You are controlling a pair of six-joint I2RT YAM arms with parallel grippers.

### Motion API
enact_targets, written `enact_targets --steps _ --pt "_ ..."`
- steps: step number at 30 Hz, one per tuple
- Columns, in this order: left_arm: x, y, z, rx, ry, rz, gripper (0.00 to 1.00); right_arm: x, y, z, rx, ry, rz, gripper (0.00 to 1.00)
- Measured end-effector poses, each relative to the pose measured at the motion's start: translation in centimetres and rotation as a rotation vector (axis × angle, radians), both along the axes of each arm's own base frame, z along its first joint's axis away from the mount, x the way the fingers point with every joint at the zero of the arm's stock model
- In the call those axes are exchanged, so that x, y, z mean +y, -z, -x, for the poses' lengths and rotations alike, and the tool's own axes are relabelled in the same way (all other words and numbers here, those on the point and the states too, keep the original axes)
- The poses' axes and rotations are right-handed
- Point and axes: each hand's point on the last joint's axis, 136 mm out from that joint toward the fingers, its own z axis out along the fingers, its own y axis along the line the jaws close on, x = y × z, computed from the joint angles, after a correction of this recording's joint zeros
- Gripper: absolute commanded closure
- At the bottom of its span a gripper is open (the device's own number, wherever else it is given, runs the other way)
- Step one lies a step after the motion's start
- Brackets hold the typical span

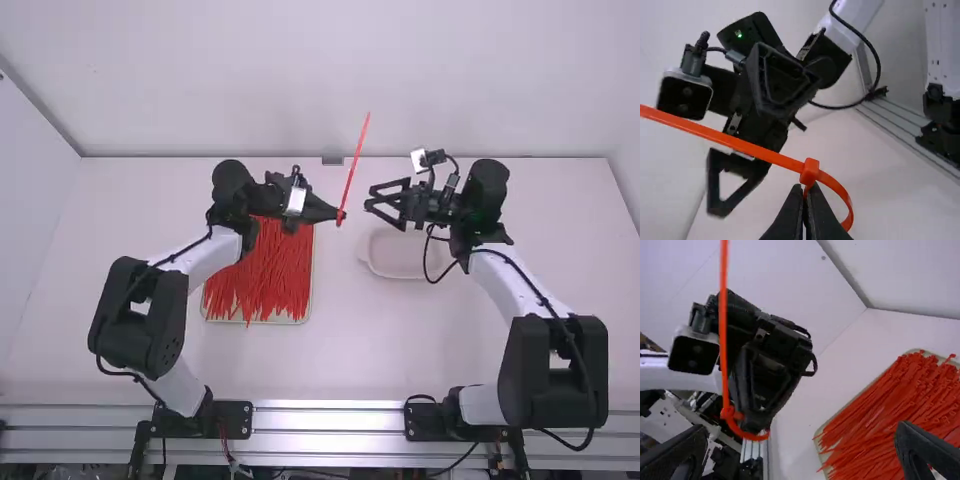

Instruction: Fasten the cable tie

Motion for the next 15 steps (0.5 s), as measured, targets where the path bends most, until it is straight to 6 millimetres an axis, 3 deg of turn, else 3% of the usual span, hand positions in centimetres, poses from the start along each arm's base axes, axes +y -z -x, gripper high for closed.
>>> enact_targets --steps 7,12,15 --pt "-0.4 0.2 -0.7 0.11 -0.034 -0.008 0.98 2.2 -1.2 0.9 -0.072 -0.043 -0.014 0.02" --pt "-0.5 0.2 -0.7 0.128 -0.037 -0.01 0.98 3.2 -1.8 1.5 -0.089 -0.067 -0.026 0.18" --pt "-0.5 0.2 -0.7 0.129 -0.037 -0.01 0.97 3.7 -1.8 1.6 -0.079 -0.07 -0.028 0.22"
